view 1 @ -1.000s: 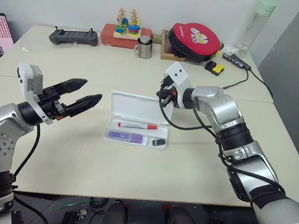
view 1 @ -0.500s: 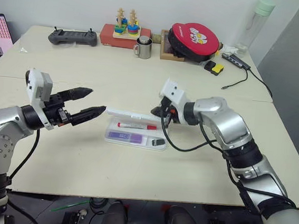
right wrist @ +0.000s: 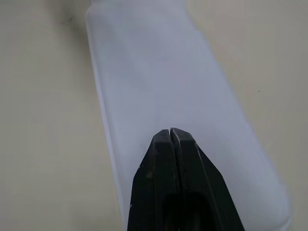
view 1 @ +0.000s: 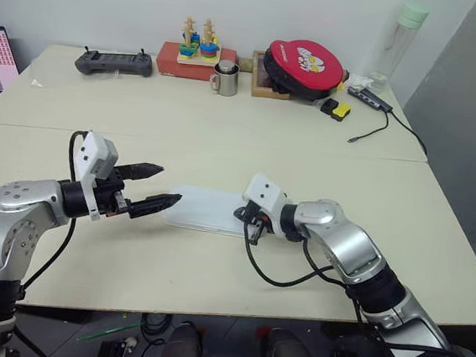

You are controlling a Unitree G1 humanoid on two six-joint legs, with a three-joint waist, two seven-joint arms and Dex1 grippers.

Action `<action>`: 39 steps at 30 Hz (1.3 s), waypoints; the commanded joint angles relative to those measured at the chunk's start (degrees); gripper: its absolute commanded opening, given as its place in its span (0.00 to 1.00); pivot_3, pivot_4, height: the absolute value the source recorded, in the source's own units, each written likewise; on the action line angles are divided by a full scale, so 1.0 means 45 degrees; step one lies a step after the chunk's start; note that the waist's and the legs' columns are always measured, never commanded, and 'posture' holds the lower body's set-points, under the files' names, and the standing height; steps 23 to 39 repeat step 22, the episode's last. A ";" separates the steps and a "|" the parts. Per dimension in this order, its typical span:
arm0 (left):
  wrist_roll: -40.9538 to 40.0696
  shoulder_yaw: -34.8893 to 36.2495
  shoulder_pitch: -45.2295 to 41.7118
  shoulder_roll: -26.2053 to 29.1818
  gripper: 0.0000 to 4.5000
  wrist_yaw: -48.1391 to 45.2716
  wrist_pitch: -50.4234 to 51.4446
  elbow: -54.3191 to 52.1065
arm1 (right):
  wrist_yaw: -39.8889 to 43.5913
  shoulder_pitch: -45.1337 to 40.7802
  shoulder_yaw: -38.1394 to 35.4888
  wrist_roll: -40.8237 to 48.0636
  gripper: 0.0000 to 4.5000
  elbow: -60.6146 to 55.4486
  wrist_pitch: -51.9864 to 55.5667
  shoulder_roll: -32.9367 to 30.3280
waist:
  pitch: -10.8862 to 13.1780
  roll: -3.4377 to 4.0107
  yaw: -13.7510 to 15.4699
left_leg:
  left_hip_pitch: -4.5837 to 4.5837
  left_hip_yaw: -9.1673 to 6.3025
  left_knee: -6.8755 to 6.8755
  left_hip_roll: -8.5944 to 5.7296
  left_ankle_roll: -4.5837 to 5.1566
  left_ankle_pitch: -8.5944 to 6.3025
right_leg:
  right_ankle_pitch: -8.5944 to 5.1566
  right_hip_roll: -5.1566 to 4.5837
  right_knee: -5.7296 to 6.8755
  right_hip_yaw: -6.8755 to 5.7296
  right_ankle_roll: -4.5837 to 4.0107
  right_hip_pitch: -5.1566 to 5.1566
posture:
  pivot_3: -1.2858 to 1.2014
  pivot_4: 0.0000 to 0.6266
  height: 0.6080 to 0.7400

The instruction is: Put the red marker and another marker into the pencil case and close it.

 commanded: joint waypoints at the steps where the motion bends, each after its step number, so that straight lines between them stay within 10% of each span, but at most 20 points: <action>1: 0.0524 -0.0056 -0.0265 -0.0012 1.00 0.0667 -0.0037 0.0258 | -0.0109 0.0345 -0.1324 0.0914 0.00 -0.0532 0.0209 0.0226 | 0.0001 0.0000 0.0014 | -0.0011 0.0000 0.0001 0.0000 0.0000 0.0000 | 0.0001 0.0000 -0.0001 -0.0001 0.0002 -0.0006 | 0.52 0.24 1.00; 8: 0.2073 0.0486 -0.0801 0.0073 1.00 0.2455 -0.1038 0.2703 | -0.0893 0.1260 -0.5890 0.2745 0.31 -0.1067 0.0517 -0.0701 | 0.0006 0.0000 0.0218 | -0.0037 0.0011 -0.0013 -0.0005 -0.0004 -0.0004 | 0.0024 -0.0006 -0.0018 -0.0006 0.0042 -0.0013 | 0.52 0.24 1.00; 19: 0.2513 0.1288 -0.0462 0.0306 1.00 0.2688 -0.1670 0.4114 | -0.0799 0.1828 -0.6468 0.3241 0.97 -0.1102 0.0554 -0.2214 | 0.0008 0.0003 0.0049 | -0.0035 0.0013 -0.0037 0.0001 -0.0003 -0.0007 | 0.0012 -0.0002 -0.0012 -0.0008 0.0022 -0.0022 | 0.52 0.24 1.00; 39: 0.2503 0.1287 -0.0445 0.0313 1.00 0.2617 -0.1606 0.3896 | -0.0807 0.1855 -0.6358 0.3373 0.99 -0.1249 0.0618 -0.2197 | 0.0008 0.0003 0.0044 | -0.0035 0.0013 -0.0032 0.0001 -0.0003 -0.0006 | 0.0016 -0.0003 -0.0012 -0.0008 0.0028 -0.0020 | 0.52 0.24 1.00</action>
